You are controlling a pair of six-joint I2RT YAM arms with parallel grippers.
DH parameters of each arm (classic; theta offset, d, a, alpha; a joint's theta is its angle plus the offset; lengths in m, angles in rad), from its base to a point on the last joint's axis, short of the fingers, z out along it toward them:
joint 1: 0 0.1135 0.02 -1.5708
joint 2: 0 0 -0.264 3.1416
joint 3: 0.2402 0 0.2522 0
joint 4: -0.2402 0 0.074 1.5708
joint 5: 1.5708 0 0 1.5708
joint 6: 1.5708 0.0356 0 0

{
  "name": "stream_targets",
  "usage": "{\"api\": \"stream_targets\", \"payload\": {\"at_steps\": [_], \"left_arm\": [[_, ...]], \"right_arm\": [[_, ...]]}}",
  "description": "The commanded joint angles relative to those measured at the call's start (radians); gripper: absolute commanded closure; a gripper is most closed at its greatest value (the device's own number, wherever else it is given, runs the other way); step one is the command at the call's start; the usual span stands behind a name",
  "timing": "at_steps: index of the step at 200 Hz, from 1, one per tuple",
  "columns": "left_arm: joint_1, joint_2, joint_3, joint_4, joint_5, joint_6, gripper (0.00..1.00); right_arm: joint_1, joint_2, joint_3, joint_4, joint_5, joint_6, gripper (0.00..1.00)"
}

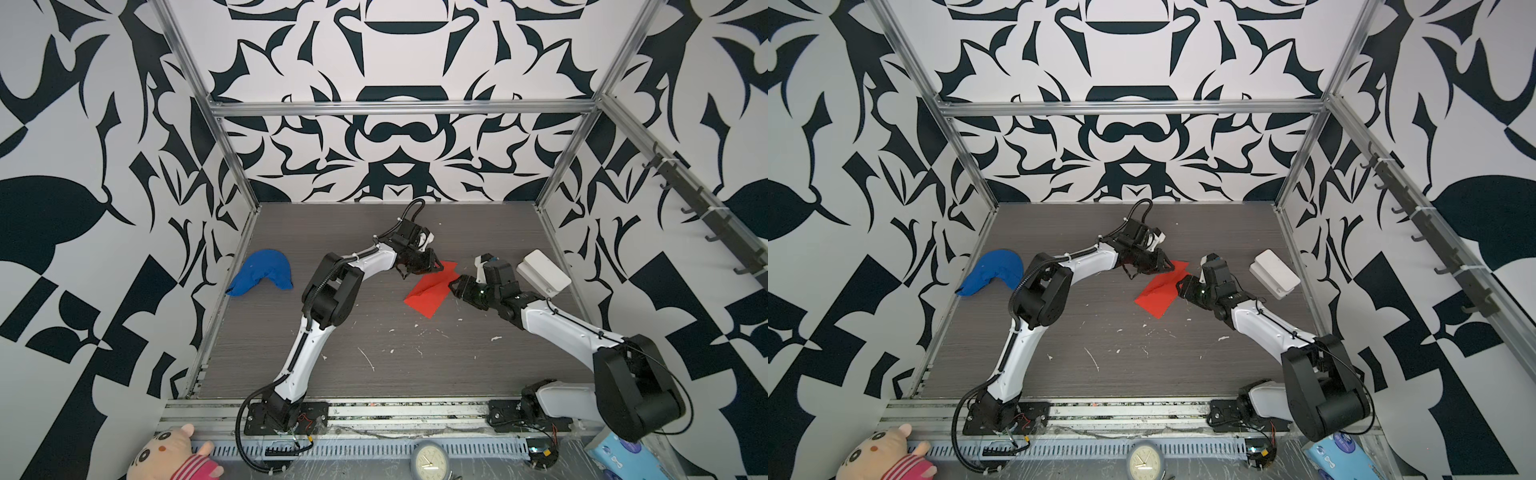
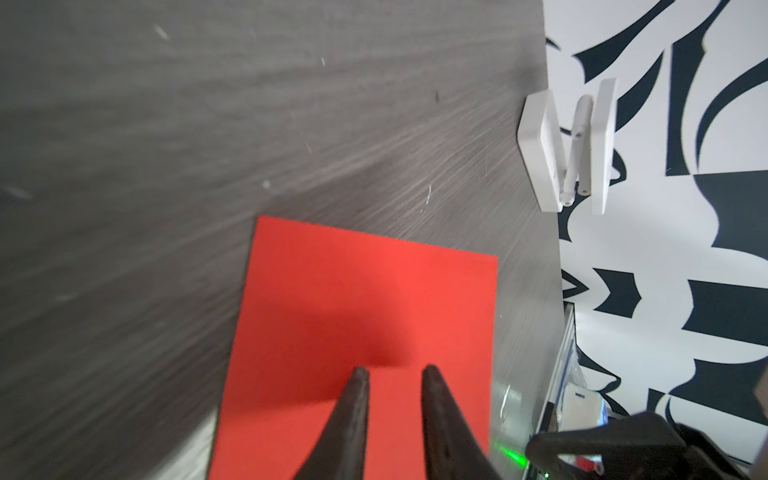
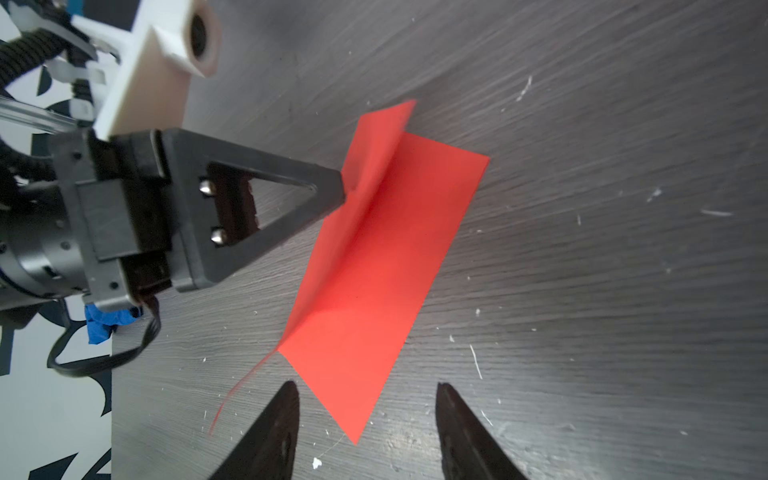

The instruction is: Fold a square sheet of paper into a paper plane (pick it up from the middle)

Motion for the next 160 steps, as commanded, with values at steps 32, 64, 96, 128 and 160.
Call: {"api": "stream_targets", "payload": {"at_steps": [32, 64, 96, 128, 160], "left_arm": [[0.011, 0.063, 0.066, -0.197, -0.033, 0.018, 0.82], [0.011, 0.055, 0.049, -0.234, -0.075, 0.026, 0.84], [0.032, 0.007, -0.026, -0.259, -0.172, 0.004, 0.88], [0.101, -0.163, -0.297, -0.143, -0.307, -0.128, 0.89], [0.169, -0.377, -0.59, -0.084, -0.466, -0.292, 0.89]], "right_arm": [[-0.002, 0.022, 0.062, -0.041, -0.002, -0.004, 0.45], [-0.002, 0.061, 0.095, -0.094, 0.009, -0.016, 0.46], [-0.002, 0.105, 0.124, -0.092, -0.019, -0.031, 0.46], [0.001, 0.178, 0.193, -0.107, -0.105, -0.065, 0.47], [0.038, 0.234, 0.24, -0.101, -0.157, -0.076, 0.46]]}}
